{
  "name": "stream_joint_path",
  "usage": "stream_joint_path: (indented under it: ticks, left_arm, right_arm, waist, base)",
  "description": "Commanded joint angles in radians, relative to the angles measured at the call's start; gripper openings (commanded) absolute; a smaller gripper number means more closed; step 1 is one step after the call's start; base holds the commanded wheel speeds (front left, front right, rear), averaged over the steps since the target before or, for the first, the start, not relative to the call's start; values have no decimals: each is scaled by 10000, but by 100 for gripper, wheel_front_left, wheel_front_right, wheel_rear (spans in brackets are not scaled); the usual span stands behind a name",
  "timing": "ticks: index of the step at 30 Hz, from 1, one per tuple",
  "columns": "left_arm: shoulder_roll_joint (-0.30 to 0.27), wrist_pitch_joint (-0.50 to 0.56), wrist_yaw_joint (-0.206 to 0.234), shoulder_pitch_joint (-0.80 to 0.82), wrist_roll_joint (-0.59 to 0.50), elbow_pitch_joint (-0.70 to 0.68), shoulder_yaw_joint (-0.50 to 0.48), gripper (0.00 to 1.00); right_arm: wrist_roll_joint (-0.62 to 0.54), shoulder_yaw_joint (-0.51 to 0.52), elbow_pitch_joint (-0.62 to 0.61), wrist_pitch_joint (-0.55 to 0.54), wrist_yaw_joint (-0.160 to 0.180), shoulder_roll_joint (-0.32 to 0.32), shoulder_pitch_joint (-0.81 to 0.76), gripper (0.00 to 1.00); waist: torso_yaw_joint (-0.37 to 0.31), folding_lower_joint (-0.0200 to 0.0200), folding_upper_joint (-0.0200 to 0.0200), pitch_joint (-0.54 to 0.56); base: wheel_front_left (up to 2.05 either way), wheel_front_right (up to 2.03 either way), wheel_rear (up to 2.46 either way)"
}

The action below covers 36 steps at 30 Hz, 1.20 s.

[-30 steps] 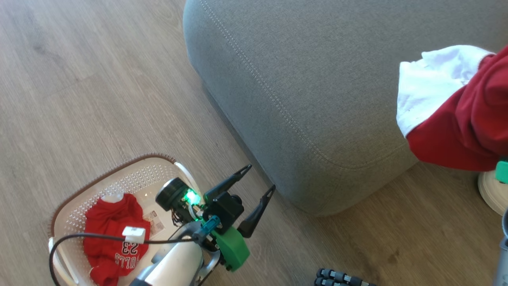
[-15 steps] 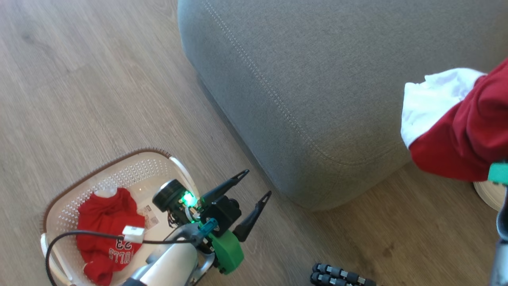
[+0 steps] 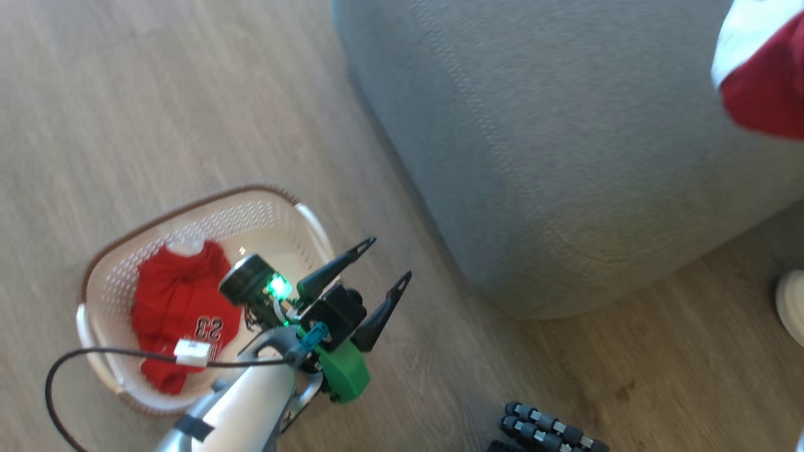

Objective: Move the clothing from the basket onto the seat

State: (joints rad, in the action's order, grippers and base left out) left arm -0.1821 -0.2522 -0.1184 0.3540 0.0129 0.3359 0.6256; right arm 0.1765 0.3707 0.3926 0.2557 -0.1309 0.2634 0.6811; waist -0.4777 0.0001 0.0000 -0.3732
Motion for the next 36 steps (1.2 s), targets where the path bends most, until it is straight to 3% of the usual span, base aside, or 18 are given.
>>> stream_joint_path:
  ticks: [1,8,15,20,24,26,32,36]
  left_arm:
    - [-71,-95,79,391,-93,-400,-223,100]
    - [-140,-95,159,806,-215,-602,-111,100]
    - [-194,-95,169,1078,-264,-825,106,100]
    - [-157,-95,309,1133,-118,-913,87,100]
    - [37,-95,287,1083,164,-931,-20,100]
    - [209,-95,270,1102,212,-978,-32,100]
    - [428,-95,224,1025,299,-999,-133,100]
    - [438,-95,202,994,255,-1055,-207,100]
  right_arm:
    - [167,-272,95,61,2,549,810,0]
    - [688,-1212,2074,61,2,1451,3108,0]
    - [314,-1506,4265,61,2,2152,4586,0]
    - [434,-789,5991,61,2,2460,5659,0]
    - [-351,-246,7474,61,2,3016,6021,0]
    - [-845,672,8330,61,2,3359,6158,0]
    - [-1943,2151,8712,60,2,3290,6160,0]
    - [-2548,2775,7348,60,2,2806,6641,0]
  waist:
    - [528,-1,0,-464]
    - [1135,-1,0,-1143]
    - [1534,-1,0,-1678]
    - [1826,-1,0,-2026]
    - [2134,-1,0,-2122]
    - [2365,-1,0,-2163]
    - [2700,-1,0,-2234]
    - [2852,-1,0,-2408]
  base:
    - [0,0,0]
    - [0,0,0]
    - [0,0,0]
    - [0,0,0]
    - [0,0,0]
    - [0,0,0]
    - [0,0,0]
    - [0,0,0]
